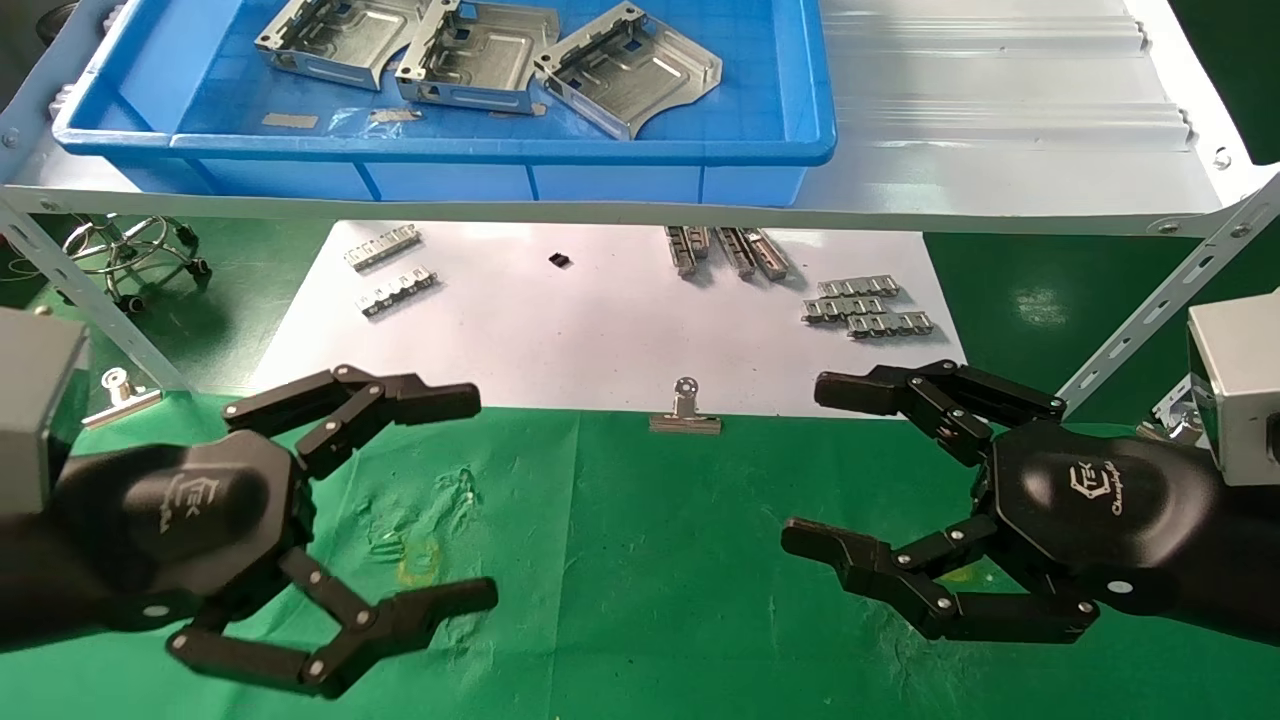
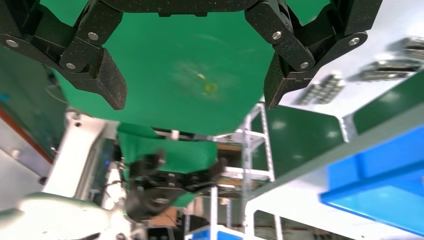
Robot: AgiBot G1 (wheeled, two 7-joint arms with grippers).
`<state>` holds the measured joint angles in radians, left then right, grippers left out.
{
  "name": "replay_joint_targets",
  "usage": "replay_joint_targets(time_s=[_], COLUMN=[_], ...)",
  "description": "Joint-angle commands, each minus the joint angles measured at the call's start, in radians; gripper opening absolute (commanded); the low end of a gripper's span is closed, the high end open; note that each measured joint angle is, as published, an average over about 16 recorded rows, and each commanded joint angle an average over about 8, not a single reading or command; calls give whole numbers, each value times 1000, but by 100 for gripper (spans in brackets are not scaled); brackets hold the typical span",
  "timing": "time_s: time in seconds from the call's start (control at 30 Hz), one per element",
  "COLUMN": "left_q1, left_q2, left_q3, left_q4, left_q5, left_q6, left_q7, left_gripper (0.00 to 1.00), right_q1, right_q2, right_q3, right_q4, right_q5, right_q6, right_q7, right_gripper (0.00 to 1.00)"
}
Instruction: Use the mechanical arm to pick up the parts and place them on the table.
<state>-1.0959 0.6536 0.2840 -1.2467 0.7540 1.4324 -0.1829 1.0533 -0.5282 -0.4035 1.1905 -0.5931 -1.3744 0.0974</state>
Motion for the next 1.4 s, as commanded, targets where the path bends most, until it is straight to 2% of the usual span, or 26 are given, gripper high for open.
replay_joint_targets(time_s=[0.03,0.3,0.53,0.77,1.0,1.4], left_q1=[-5,-75,-186,-305,-419,-613], left_q2=[13,81,144,204,249,280], left_q3=[2,7,15,34,73,167], left_q4=[10,75,162,273,383,575], left_q5=[7,51,100,183,270,424], left_q6=[-19,-107,-186,-322,-422,-499], left_q7=[1,17,24,5,-46,-207], left_gripper=[100,100,100,100,100,100], right_q1=[0,0,0,0,0,0], right_q2=[0,0,0,0,0,0], right_q3=[0,0,0,0,0,0], right_q4=[0,0,0,0,0,0], right_q5=[0,0,0,0,0,0], right_q6=[0,0,0,0,0,0], right_q7=[0,0,0,0,0,0], right_gripper=[0,0,0,0,0,0])
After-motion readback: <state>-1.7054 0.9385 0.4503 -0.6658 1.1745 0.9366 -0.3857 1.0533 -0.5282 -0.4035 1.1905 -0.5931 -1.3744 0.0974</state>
